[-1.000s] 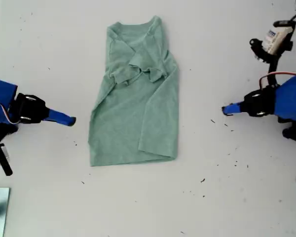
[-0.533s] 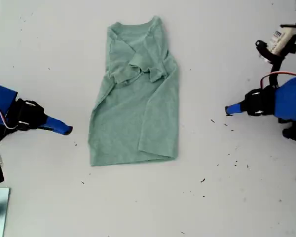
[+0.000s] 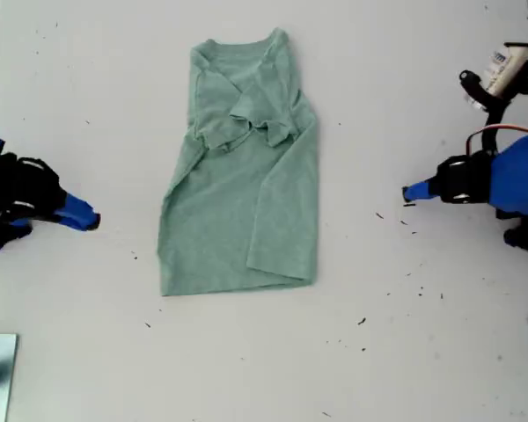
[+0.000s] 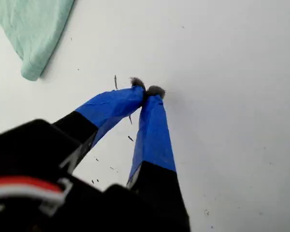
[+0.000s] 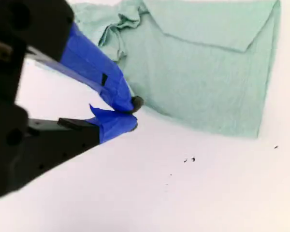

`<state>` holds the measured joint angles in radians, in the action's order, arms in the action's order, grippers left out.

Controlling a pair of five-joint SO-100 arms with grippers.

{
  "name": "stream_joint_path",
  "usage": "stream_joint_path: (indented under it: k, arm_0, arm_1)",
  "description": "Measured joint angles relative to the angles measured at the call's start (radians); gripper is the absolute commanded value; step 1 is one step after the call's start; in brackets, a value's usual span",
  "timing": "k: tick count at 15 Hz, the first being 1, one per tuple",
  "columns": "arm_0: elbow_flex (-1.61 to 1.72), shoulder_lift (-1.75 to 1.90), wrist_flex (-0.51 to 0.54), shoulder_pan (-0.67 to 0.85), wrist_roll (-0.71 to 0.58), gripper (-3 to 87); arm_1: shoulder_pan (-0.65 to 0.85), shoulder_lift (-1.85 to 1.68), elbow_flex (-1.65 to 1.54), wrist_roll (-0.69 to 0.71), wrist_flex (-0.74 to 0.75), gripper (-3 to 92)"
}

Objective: Fold t shirt

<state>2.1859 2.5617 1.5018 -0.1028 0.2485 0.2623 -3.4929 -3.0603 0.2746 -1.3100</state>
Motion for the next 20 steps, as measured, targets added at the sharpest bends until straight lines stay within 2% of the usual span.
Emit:
stream_joint_path:
  k: [1,3,5,6,7,9,11,12,16,20]
  arm_0:
    - [-0.224,-0.195,0.060,-0.017,-0.020,-0.2]
    - [-0.557,-0.465,0.089,-0.057,-0.071,-0.2]
    - [-0.583,-0.537,0.091,-0.052,-0.080,-0.2]
    - [-0.584,-0.532,0.091,-0.054,-0.087,16.2]
    - [-0.584,-0.528,0.091,-0.054,-0.104,26.6]
    - [-0.574,-0.499,0.091,-0.052,-0.144,32.5]
    - [-0.460,-0.466,0.081,-0.028,-0.153,31.4]
    - [-0.356,-0.462,0.046,-0.011,-0.153,30.2]
    - [0.040,-0.494,-0.324,-0.037,-0.087,29.6]
    - [0.061,-0.772,-0.531,-0.049,-0.054,25.0]
  arm_1:
    - [0.000,0.000,0.000,-0.003,0.000,1.9]
    - [0.000,0.000,0.000,-0.009,0.000,1.9]
    - [-0.011,0.000,0.000,-0.025,0.000,1.9]
    - [-0.020,0.000,0.000,-0.031,0.000,1.9]
    - [-0.026,0.000,0.000,-0.034,0.000,1.9]
    - [-0.028,0.000,0.000,-0.040,0.000,1.9]
    - [-0.031,0.000,0.000,-0.043,0.000,1.9]
    - [-0.032,0.000,0.000,-0.043,0.000,1.9]
    - [-0.097,0.000,0.000,-0.086,0.000,1.9]
    - [-0.164,0.000,0.000,-0.132,-0.005,1.9]
